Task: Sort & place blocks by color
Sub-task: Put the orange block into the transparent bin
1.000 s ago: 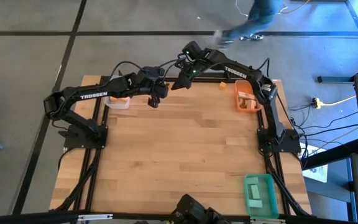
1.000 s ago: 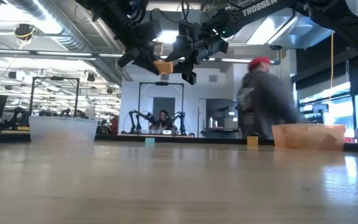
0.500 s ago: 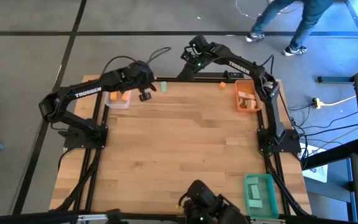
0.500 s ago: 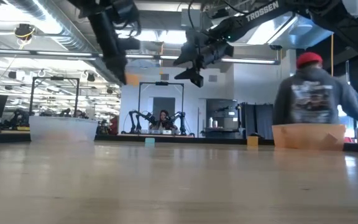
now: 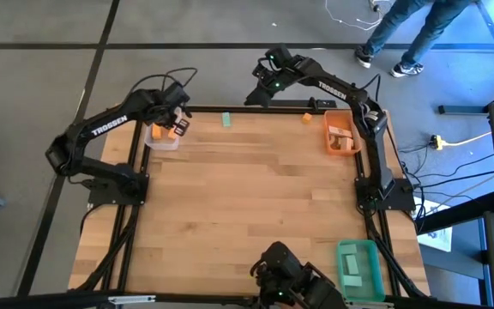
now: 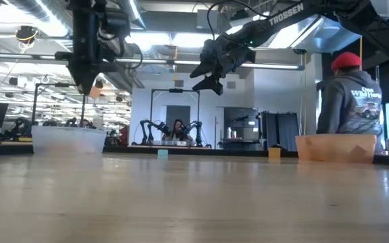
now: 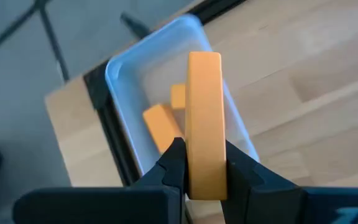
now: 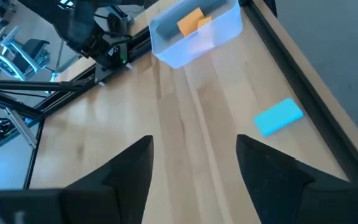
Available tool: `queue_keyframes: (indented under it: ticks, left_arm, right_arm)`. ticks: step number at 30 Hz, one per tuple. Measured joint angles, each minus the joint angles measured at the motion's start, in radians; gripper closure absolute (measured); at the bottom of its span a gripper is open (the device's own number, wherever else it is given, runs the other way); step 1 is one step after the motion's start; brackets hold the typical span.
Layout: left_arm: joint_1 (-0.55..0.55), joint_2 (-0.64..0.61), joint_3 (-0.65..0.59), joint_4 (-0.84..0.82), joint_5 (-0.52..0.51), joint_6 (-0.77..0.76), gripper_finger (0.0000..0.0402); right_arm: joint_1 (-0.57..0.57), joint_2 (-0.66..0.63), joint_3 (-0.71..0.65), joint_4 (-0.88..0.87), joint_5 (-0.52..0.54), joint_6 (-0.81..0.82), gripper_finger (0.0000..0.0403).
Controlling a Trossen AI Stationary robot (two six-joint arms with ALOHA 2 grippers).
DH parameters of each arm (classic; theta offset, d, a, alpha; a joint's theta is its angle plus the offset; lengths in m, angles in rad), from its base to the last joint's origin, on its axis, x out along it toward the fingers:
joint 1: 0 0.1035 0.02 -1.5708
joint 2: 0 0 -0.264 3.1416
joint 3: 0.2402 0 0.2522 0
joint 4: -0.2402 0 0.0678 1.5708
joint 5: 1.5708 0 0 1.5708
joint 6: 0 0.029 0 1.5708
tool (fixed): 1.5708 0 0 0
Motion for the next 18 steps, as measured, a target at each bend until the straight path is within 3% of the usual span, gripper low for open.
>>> queue_keyframes:
  ticks: [10,18]
  left_arm:
    - [0.064,0.091,-0.093,0.021,0.007,-0.153,0.0354]
    - [0.127,0.108,-0.237,0.187,0.058,-0.172,0.0354]
  right_arm:
    - [0.0,0.001,0.0,0.027,-0.001,-0.002,0.0175]
    - [0.0,0.001,0.0,0.03,-0.002,-0.003,0.0175]
